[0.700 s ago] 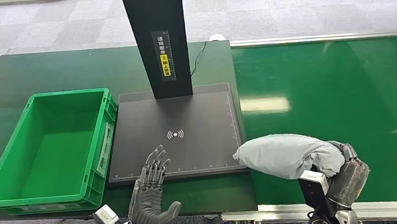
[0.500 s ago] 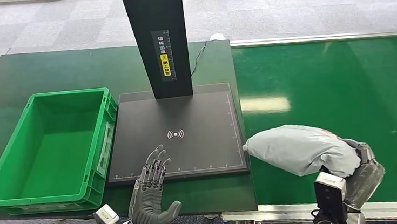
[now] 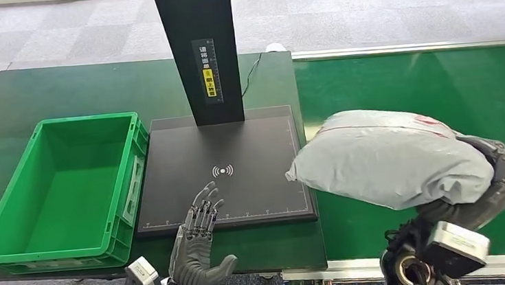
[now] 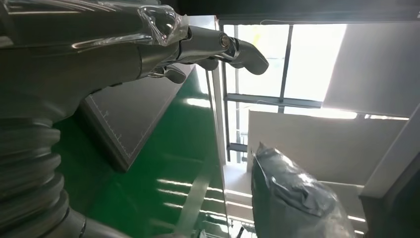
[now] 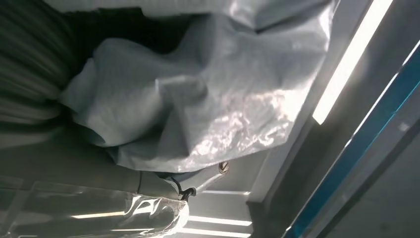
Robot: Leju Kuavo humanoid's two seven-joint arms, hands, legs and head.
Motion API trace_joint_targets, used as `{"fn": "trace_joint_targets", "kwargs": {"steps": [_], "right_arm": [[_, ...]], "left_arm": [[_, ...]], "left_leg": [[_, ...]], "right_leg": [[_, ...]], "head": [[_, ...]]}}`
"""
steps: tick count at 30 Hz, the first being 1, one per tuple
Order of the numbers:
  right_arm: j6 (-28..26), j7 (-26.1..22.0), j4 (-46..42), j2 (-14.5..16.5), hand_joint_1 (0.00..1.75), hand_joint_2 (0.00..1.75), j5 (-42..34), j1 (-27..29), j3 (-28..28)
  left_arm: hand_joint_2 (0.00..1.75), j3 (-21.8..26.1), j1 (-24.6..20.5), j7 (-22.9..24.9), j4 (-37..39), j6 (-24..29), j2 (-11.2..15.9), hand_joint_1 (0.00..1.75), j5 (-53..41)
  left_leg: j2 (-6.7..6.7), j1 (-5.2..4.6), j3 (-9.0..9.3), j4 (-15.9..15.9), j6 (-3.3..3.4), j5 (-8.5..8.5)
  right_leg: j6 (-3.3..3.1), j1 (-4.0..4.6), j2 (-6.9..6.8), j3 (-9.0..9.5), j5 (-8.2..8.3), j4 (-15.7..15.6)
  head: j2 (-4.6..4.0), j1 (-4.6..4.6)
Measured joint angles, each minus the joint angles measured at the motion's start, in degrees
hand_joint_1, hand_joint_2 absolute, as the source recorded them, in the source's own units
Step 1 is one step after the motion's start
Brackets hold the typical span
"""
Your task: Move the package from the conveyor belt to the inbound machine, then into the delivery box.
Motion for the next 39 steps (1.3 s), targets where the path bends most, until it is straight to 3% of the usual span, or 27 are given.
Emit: {"fn": "trace_joint_targets", "kwargs": {"steps": [9,15,19,26,30,35,39], "right_arm": [[3.1,0.3,29.4,-4.7,1.75,1.75,2.7,-18.1,4.2],[20.4,9.4,54.2,-5.7,1.75,1.75,13.6,-27.5,10.3],[28.5,15.0,64.0,-5.7,1.75,1.75,18.2,-31.4,14.8],[37.3,15.0,71.2,-5.8,1.75,1.75,19.3,-32.4,18.2],[39.8,12.2,72.4,-5.7,0.0,1.75,18.6,-31.7,18.5],[39.7,9.3,72.6,-5.7,0.0,1.75,17.0,-30.6,18.4],[41.3,3.2,71.3,-5.7,0.0,1.75,9.9,-28.3,16.6]], "left_arm": [[1.75,-1.1,-2.6,0.0,1.7,-1.3,-0.1,0.0,1.5],[1.75,-1.1,-4.2,0.0,2.7,-2.3,0.5,0.0,2.3],[1.75,-0.8,-4.3,0.0,3.0,-3.2,1.0,0.0,2.3],[1.75,-0.4,-4.7,0.0,3.8,-3.9,1.2,0.0,2.3],[1.75,-0.1,-5.2,0.0,4.4,-3.9,1.2,0.0,2.3],[1.75,0.2,-5.5,0.0,4.9,-3.7,1.3,0.0,2.3],[1.75,0.3,-5.5,0.0,4.9,-3.2,1.4,0.0,2.5]], "left_leg": [[-0.13,-0.01,-0.03,0.0,0.02,0.14],[-0.17,0.03,-0.05,0.0,0.01,0.14],[-0.02,0.03,0.03,0.0,-0.02,0.11],[0.11,0.02,0.18,0.0,-0.05,0.09],[0.12,0.03,0.3,0.0,-0.05,0.09],[0.12,0.04,0.31,0.0,-0.06,0.09],[0.08,0.04,0.29,0.0,-0.05,0.09]], "right_leg": [[-0.01,-0.01,-0.11,0.02,0.1,0.0],[-0.03,0.03,-0.14,0.0,0.09,0.0],[-0.04,0.04,0.0,0.0,0.08,0.0],[-0.05,0.03,0.11,0.09,0.12,0.0],[-0.07,0.04,0.12,0.18,0.13,0.0],[-0.07,0.05,0.13,0.2,0.12,0.0],[-0.07,0.04,0.1,0.19,0.12,0.0]], "head": [[0.0,-0.02],[0.0,-0.02],[0.0,-0.02],[0.0,-0.01],[0.0,-0.02],[0.0,-0.01],[0.0,-0.01]]}}
